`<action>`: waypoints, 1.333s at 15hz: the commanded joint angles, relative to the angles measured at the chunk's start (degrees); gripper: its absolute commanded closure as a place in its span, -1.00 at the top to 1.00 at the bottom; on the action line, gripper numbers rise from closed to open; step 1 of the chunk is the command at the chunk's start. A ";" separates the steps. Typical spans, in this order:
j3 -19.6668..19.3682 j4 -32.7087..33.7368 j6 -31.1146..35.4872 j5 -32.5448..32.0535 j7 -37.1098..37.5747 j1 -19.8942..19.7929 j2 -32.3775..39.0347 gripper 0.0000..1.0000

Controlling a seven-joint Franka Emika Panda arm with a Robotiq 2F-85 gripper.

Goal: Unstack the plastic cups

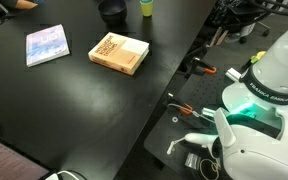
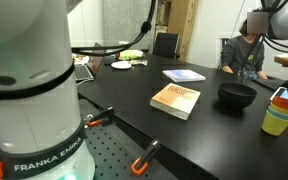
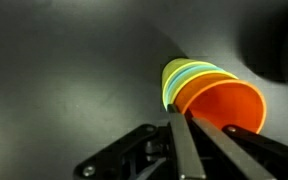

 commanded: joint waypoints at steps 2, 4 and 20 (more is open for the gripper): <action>0.02 1.43 -3.21 0.23 1.68 0.08 -1.39 -0.92; -0.26 0.98 -4.06 -0.11 2.10 0.35 -2.64 -0.92; -4.59 -23.57 0.31 -4.47 7.62 1.97 -19.44 -0.91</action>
